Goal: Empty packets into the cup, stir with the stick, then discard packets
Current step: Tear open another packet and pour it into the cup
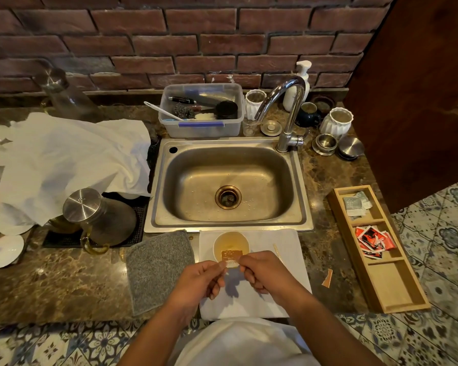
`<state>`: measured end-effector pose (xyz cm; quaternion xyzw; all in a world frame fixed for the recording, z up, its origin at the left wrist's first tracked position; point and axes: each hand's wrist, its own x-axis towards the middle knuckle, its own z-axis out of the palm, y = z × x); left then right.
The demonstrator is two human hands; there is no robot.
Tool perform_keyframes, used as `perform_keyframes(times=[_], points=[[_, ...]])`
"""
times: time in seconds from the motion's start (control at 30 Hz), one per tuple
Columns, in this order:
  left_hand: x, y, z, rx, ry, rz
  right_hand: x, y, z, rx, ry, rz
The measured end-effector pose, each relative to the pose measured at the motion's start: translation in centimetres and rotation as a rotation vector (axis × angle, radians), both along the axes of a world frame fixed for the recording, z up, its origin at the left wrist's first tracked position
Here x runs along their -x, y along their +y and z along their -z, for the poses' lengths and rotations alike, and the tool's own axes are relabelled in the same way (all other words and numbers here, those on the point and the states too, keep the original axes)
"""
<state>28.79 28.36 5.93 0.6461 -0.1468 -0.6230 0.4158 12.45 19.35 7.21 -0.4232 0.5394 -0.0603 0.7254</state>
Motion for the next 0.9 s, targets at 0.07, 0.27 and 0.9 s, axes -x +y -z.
perform_keyframes(times=[0.07,0.27,0.9], points=[[0.0,0.1,0.1,0.005,-0.025,0.006,0.1,-0.2,0.1,-0.007,0.025,-0.007],[-0.1,-0.1,0.1,-0.003,-0.033,0.021,0.0,-0.3,-0.2,-0.030,-0.006,-0.045],[-0.1,-0.4,0.1,0.002,-0.075,0.000,-1.0,0.5,0.2,0.399,0.193,-0.204]])
